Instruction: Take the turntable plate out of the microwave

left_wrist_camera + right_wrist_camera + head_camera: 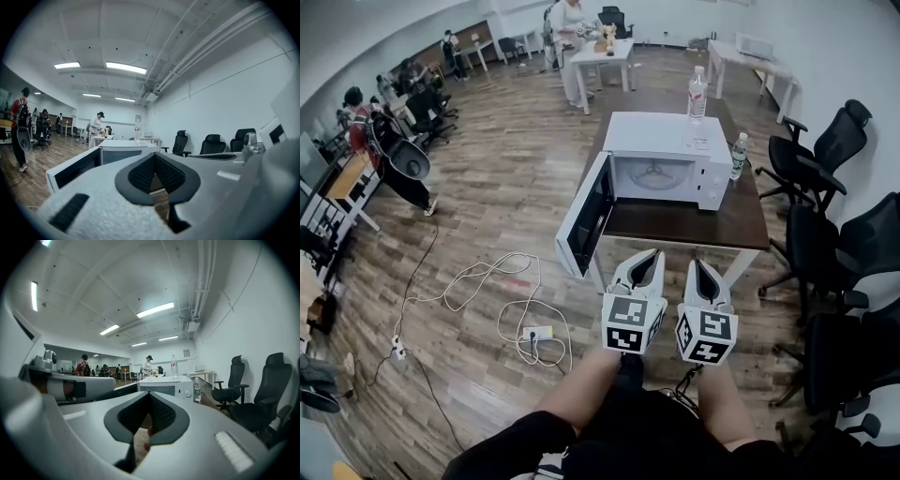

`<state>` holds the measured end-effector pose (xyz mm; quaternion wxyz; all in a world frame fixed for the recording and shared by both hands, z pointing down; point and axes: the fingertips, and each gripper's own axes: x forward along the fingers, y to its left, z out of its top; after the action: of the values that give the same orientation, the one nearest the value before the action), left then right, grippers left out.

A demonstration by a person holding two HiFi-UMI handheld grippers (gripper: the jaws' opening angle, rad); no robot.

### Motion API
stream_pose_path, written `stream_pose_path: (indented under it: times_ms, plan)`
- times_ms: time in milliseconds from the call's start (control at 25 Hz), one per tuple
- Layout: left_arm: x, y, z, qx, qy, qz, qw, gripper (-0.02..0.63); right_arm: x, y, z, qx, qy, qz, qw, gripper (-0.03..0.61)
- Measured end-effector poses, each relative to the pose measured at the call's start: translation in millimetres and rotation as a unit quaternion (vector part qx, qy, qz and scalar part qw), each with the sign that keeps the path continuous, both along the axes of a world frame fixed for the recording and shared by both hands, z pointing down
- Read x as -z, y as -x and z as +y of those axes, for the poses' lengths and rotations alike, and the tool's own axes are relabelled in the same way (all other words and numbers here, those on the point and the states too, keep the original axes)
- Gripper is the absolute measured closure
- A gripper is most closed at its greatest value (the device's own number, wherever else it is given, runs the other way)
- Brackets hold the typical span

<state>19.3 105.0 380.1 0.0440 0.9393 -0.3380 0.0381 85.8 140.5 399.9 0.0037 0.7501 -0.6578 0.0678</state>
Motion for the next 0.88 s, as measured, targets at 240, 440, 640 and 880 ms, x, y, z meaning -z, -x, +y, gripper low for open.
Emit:
stream_pose_path:
  times_ms: [240, 440, 640, 880]
  plan:
    - [-3, -21, -67, 0.001, 0.009, 0.004, 1.0, 0.604, -3, -28, -63, -0.007, 0.008, -0.011, 1.0, 0.569]
    - [-6, -34, -114, -0.007, 0.017, 0.003, 0.9998, 0.604, -2, -40, -112, -0.004, 0.013, -0.016, 1.0, 0.569]
    - [-10, -43, -156, -0.008, 0.022, -0.003, 0.9997, 0.604, -7, -50, -156, -0.005, 0.026, -0.026, 0.999, 0.569]
    - [-16, -45, -202, -0.004, 0.033, 0.001, 0.9995, 0.604, -13, -54, -210, 0.004, 0.033, -0.066, 0.997, 0.569]
